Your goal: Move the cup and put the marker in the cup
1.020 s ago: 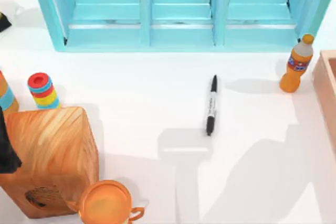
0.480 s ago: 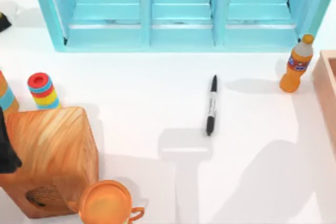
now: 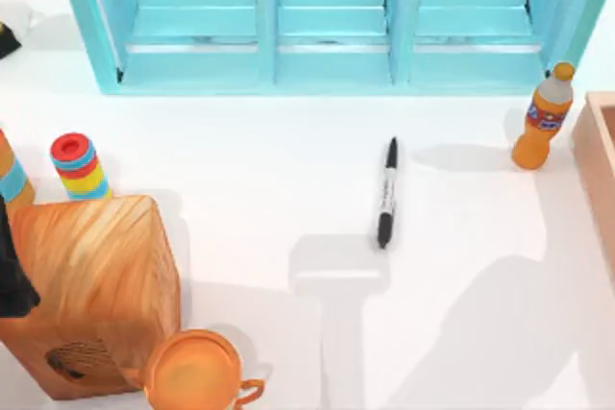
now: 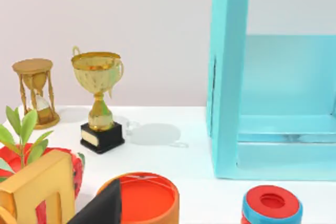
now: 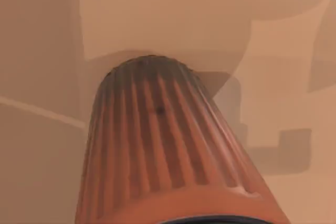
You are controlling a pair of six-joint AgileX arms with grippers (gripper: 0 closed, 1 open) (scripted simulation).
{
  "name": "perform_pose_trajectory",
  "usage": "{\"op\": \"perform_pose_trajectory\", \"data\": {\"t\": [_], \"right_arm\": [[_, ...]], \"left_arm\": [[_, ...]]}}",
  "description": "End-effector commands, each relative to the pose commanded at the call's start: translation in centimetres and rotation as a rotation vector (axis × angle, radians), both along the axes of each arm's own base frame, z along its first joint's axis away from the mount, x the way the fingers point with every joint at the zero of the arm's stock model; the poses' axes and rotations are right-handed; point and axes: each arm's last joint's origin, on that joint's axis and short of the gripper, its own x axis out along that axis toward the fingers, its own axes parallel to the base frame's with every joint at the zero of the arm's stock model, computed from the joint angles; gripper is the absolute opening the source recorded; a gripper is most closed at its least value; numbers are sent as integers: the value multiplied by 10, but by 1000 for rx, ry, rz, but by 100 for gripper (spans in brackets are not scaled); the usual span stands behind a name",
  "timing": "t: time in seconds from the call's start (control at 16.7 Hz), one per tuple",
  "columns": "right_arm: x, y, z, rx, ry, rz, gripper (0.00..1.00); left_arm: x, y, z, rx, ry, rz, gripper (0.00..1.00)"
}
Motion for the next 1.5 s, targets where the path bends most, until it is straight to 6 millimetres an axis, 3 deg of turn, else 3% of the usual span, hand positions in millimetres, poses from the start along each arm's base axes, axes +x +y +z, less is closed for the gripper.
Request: {"op": "perform_pose_trajectory", "data": {"t": [0.18, 0.24, 0.84, 0.96, 1.14, 1.38, 1.5], "right_arm": [[0, 0, 0, 0, 0, 0, 2], [0, 0, 0, 0, 0, 0, 0], [3, 5, 5, -1, -4, 1, 0], [12, 21, 21, -3, -10, 6, 0], [22, 62, 61, 1, 3, 10, 0], [13, 124, 120, 1, 26, 1, 0], [5, 144, 142, 0, 8, -1, 0]], "left_arm": [[0, 0, 0, 0, 0, 0, 100], [0, 0, 0, 0, 0, 0, 100], [0, 0, 0, 0, 0, 0, 100], [0, 0, 0, 0, 0, 0, 100], [0, 0, 0, 0, 0, 0, 100], [0, 0, 0, 0, 0, 0, 100], [0, 0, 0, 0, 0, 0, 100]]}}
